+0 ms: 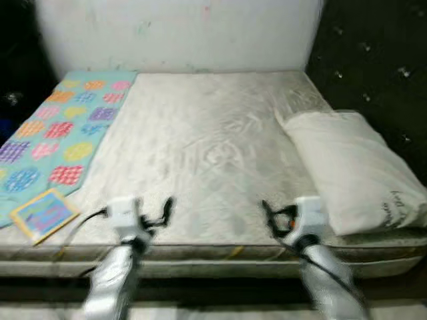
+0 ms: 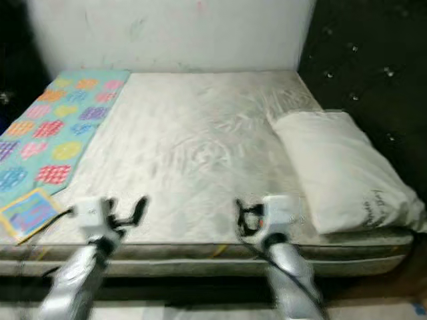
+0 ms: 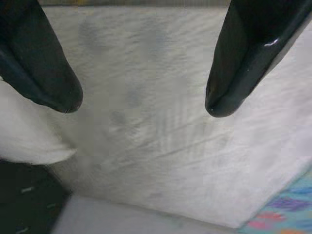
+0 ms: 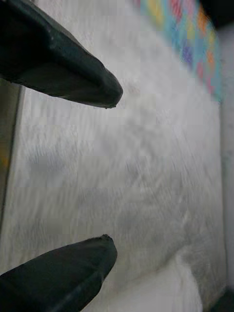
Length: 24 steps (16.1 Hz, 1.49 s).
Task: Clean up the room
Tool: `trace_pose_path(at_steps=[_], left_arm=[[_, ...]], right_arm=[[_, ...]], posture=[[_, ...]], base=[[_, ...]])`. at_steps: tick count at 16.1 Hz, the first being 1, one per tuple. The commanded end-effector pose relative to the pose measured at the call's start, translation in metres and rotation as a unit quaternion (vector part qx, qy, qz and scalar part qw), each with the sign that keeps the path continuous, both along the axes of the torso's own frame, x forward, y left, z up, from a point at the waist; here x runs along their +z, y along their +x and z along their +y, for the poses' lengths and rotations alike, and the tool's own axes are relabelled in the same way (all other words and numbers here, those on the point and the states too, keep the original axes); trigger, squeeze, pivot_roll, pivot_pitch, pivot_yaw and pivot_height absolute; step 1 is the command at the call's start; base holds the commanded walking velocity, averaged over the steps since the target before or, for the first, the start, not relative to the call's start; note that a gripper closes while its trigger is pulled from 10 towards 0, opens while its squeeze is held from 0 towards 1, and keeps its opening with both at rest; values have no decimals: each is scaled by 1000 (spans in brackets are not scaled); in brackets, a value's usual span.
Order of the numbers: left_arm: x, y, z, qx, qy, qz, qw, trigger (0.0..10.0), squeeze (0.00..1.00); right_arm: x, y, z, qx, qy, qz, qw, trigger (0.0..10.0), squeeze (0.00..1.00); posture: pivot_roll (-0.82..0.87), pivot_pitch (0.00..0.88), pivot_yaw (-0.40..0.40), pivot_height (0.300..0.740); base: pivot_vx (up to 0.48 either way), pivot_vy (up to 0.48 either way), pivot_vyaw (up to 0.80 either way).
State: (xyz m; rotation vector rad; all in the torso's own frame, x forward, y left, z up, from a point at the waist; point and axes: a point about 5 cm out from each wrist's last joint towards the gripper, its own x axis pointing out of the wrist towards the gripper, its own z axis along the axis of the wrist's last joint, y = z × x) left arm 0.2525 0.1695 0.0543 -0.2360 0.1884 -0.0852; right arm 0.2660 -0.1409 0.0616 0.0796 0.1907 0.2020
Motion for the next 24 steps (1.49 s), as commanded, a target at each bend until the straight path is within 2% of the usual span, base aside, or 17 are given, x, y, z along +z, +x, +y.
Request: trace_pose_path(at_steps=[1, 6, 8, 11, 24], left_arm=[[4, 3, -5, -10, 0, -10, 1000, 10000, 0], [4, 5, -6, -14, -7, -8, 1000, 10000, 0], [7, 5, -9, -33, -9, -25, 999, 10000, 0], [8, 6, -11, -34, -15, -27, 999, 10000, 0], [9, 7, -12, -41, -18, -28, 999, 10000, 0]], right_arm=[[4, 0, -6, -2, -6, -7, 1000, 10000, 0], [3, 0, -7, 0, -5, 1, 1000, 10000, 0], [3, -1, -7, 5, -9, 0, 1000, 10000, 0], [3, 0, -6, 8, -11, 0, 1000, 10000, 0], [4, 1, -5, 15, -12, 1, 1000, 10000, 0]], posture=[[-100, 0, 35, 740], [-113, 0, 41, 740], [-117, 0, 41, 740], [-115, 0, 37, 740], [-116, 0, 40, 740]], base=[[0, 480, 0], [0, 443, 0], [0, 0, 0], [0, 0, 0], [385, 0, 0]])
